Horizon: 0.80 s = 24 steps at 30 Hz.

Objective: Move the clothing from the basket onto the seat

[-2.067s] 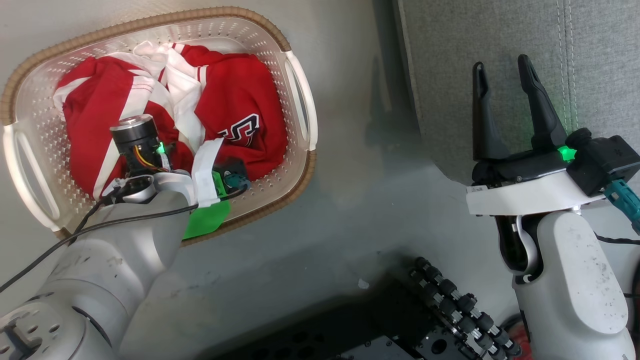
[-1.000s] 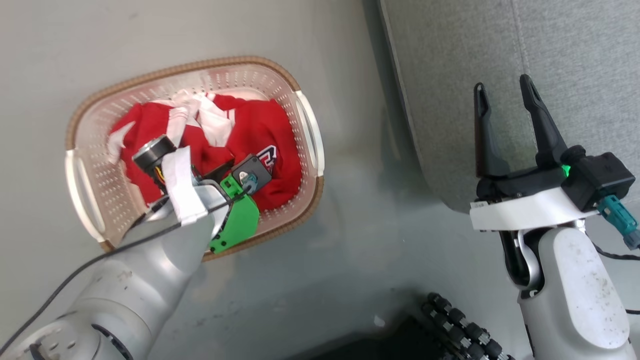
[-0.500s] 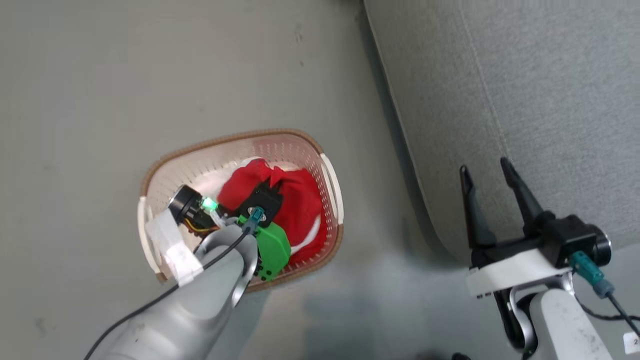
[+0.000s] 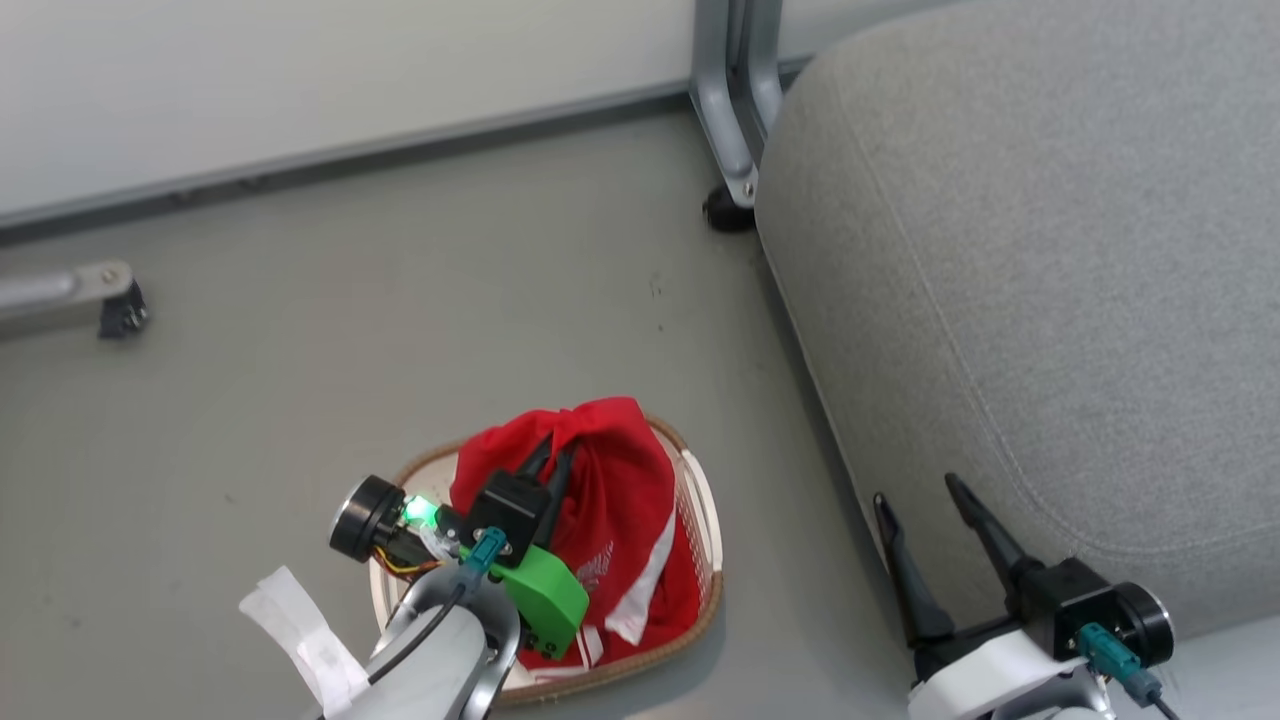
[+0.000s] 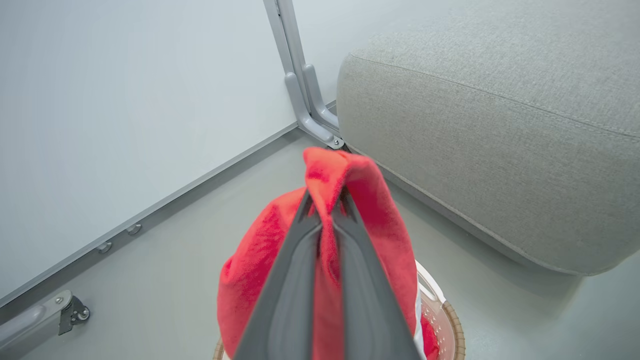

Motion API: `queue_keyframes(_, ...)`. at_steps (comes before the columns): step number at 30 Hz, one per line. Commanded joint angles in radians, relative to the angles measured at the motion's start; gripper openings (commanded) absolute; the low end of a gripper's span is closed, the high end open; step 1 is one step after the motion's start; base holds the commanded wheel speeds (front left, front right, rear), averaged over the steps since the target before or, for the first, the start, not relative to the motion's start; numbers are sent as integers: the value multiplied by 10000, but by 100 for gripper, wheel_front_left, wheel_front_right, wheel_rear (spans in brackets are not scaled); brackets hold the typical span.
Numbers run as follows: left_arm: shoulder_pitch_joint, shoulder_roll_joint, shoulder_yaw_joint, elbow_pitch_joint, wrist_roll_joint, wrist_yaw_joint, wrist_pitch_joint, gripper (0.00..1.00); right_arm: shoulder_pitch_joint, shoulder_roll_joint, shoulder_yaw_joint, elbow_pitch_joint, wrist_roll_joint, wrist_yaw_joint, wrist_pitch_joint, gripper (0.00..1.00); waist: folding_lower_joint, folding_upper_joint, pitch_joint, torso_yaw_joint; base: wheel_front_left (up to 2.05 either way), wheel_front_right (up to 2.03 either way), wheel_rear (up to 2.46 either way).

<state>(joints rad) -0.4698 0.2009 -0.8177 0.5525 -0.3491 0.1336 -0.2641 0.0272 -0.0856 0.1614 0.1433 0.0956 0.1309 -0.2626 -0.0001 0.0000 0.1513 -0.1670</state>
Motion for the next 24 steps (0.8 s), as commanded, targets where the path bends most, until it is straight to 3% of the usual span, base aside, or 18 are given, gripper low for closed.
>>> queue_keyframes(1,259,31,12,-190,110,-85,-4,0,217,-83,134,7,64,-3,-33,100,1,0,-1334,235,0,0,0)
queue_keyframes(11,502,-8,-195,-1276,407,-526,-5,0,123,-509,1438,-36,510,-3,-33,100,1,0,-1853,369,0,0,0)
queue_keyframes(24,331,-251,-1183,-2736,603,-1213,481,0,-377,-821,1971,860,835,-3,-33,100,1,0,-2072,694,0,0,0)
